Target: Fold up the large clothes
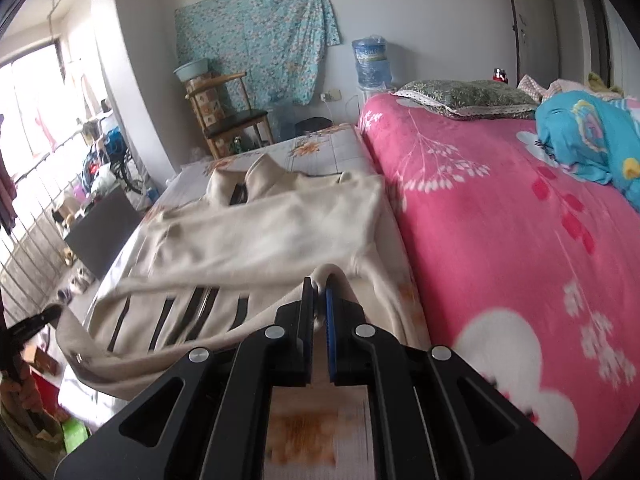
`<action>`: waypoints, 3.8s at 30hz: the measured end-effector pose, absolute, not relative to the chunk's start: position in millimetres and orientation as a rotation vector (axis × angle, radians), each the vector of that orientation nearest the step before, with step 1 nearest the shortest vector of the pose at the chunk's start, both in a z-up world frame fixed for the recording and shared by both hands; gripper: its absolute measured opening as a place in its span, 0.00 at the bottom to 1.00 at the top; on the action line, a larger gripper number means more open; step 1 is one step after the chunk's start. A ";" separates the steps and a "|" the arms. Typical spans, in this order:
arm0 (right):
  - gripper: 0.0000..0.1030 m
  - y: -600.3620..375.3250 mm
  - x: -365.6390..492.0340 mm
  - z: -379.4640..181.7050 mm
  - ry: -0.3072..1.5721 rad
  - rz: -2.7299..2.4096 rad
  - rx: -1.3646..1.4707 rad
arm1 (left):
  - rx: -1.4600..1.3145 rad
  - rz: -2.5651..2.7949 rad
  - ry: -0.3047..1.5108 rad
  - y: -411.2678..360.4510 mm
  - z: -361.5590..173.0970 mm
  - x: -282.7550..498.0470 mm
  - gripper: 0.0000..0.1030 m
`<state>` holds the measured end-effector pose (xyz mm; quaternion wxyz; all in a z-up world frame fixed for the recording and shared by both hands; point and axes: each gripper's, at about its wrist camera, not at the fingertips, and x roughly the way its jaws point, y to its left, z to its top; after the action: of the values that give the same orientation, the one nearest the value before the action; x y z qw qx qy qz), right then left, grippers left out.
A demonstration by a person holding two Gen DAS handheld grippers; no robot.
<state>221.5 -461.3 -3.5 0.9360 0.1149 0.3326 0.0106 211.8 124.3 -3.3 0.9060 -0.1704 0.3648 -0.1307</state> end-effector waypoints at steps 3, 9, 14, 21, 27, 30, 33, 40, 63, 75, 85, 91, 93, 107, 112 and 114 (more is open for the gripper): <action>0.05 -469.1 256.7 -20.4 0.704 0.007 0.266 | -0.395 -0.258 0.793 125.9 -16.2 245.5 0.05; 0.08 -484.4 307.0 -72.9 0.810 0.016 0.350 | -0.466 -0.245 0.867 130.2 -51.3 292.3 0.14; 0.45 -485.1 283.2 -62.4 0.755 0.003 0.312 | -0.484 -0.209 0.830 147.9 -49.7 280.5 0.38; 0.60 -481.1 242.6 -72.6 0.836 -0.034 0.149 | -0.340 -0.167 0.949 144.7 -68.4 249.5 0.48; 0.56 -466.5 242.9 -92.2 0.874 -0.068 0.032 | -0.140 -0.087 0.900 111.7 -74.7 234.0 0.41; 0.28 -460.9 243.4 -91.9 0.863 -0.062 0.007 | -0.081 -0.035 0.865 105.8 -76.7 234.3 0.19; 0.12 -456.9 237.9 -77.6 0.858 -0.040 0.023 | -0.071 -0.045 0.840 103.9 -62.8 227.9 0.08; 0.09 -457.0 182.3 -34.3 0.803 0.039 0.047 | -0.104 -0.135 0.805 116.6 -13.2 170.6 0.06; 0.54 -369.3 164.0 -79.7 0.882 0.159 -0.023 | 0.008 -0.236 0.884 58.2 -56.0 161.0 0.30; 0.04 -348.7 172.6 -84.7 0.904 0.116 -0.108 | 0.167 -0.177 0.730 43.2 -45.6 146.7 0.01; 0.04 -347.6 188.1 -64.9 0.781 0.041 -0.078 | 0.162 -0.126 0.625 40.4 -31.3 172.6 0.01; 0.04 -345.5 201.2 -102.6 0.832 0.010 -0.096 | 0.256 -0.089 0.653 29.0 -65.7 178.4 0.01; 0.04 -343.1 200.9 -107.1 0.818 -0.001 -0.118 | 0.288 -0.077 0.660 25.1 -72.4 179.3 0.01; 0.19 -320.9 158.1 -67.8 0.773 0.297 -0.044 | 0.374 -0.037 0.673 13.5 -75.8 179.5 0.02; 0.19 -295.6 169.6 -109.9 0.863 0.337 -0.085 | 0.342 -0.058 0.680 18.7 -73.5 179.8 0.02; 0.20 -298.5 169.7 -108.7 0.856 0.346 -0.073 | 0.275 -0.107 0.687 31.2 -66.7 176.4 0.06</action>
<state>169.7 -298.5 -108.7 0.8946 -0.0353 0.4130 0.1670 176.4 31.2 -66.7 0.9308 0.1345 0.3358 -0.0521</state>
